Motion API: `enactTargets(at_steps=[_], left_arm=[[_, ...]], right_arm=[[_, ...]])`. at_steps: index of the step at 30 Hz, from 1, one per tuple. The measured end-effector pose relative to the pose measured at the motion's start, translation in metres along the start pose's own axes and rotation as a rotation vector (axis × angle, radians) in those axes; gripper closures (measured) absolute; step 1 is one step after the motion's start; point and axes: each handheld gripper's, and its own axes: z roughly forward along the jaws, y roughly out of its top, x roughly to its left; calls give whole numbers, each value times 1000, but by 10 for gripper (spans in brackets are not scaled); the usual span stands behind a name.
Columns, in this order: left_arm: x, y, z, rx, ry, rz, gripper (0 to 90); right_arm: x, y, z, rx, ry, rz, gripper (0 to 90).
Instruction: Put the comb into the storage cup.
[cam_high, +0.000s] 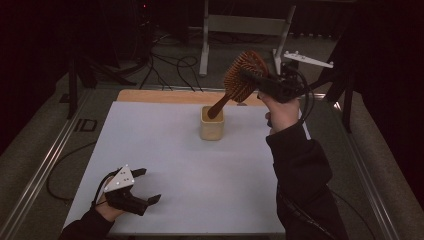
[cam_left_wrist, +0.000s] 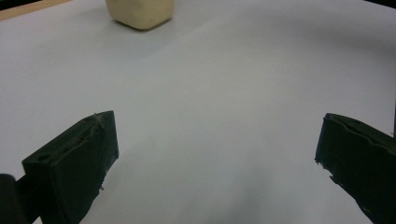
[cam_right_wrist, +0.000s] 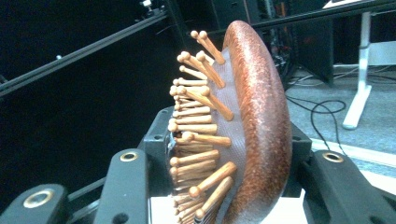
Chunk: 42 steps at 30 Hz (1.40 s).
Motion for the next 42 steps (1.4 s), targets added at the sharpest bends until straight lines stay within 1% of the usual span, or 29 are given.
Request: enactTargets(at_steps=[4, 8, 12, 20, 23, 25, 29, 35, 42], left_arm=[[0, 0, 1, 6, -7, 3, 0], [-1, 0, 1, 2, -8, 8, 0], [-2, 0, 1, -5, -13, 8, 0], [-2, 0, 0, -7, -12, 13, 0], [-1, 0, 0, -8, -15, 11, 0], [-2, 1, 0, -10, -16, 11, 0], [-2, 1, 0, -11, -18, 10, 0], [-2, 1, 0, -15, -17, 13, 0], [-2, 1, -2, -22, -14, 17, 0]], right_arm=[[-6, 3, 5, 0, -18, 11, 513], [-11, 4, 14, 11, -36, 11, 513], [-17, 2, 22, 19, -51, 21, 513], [-23, -1, 36, 26, -73, 18, 512], [-28, -4, 42, 35, -76, 25, 512], [-30, -6, 45, 42, -88, 24, 512], [-35, -9, 52, 50, -98, 26, 512], [-41, -16, 61, 53, -106, 32, 512], [-47, -26, 72, 77, -121, 40, 512]])
